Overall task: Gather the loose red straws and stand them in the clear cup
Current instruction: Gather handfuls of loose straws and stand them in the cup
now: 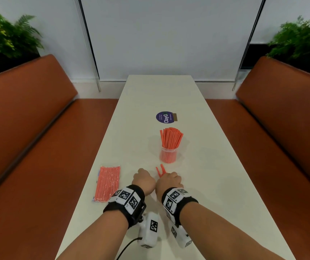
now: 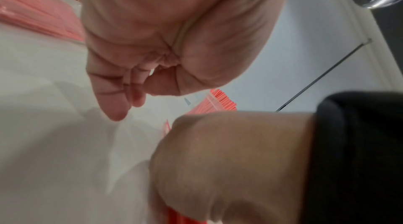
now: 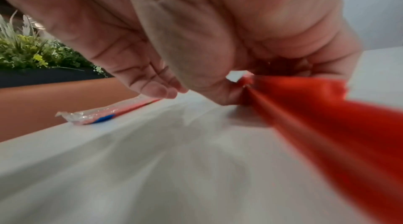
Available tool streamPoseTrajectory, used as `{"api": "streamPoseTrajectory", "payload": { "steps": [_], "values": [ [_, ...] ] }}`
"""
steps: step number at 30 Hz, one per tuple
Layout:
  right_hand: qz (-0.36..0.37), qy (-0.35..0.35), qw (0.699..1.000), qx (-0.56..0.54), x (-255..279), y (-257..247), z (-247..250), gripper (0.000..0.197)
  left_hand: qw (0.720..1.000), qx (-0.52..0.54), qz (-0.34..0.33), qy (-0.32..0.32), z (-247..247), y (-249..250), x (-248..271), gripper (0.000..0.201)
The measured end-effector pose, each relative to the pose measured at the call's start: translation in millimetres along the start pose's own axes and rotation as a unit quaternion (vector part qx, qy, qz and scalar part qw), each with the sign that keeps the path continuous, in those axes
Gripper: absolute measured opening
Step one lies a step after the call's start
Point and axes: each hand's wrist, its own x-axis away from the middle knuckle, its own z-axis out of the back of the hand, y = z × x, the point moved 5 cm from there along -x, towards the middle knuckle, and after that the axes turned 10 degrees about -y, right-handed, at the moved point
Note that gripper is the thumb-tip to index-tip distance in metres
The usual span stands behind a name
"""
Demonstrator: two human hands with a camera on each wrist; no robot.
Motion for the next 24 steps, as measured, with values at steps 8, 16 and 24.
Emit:
{"api": "streamPoseTrajectory", "payload": {
  "steps": [8, 16, 24],
  "values": [
    [0.013, -0.014, 1.000, 0.014, -8.3, 6.8, -0.4, 0.031, 0.999, -0.033, 0.005, -0.023, 1.8, 0.8, -10.1, 0.042],
    [0.045, -0.004, 0.995, 0.089, -10.1, 7.2, 4.2, 0.031, 0.998, -0.058, -0.027, 0.022, 14.6, 28.1, -15.2, 0.042],
    [0.147, -0.056, 0.987, 0.027, -9.2, 19.5, 58.9, 0.039, 0.996, -0.043, -0.050, 0.058, 35.9, 57.9, -27.6, 0.046]
  ]
}}
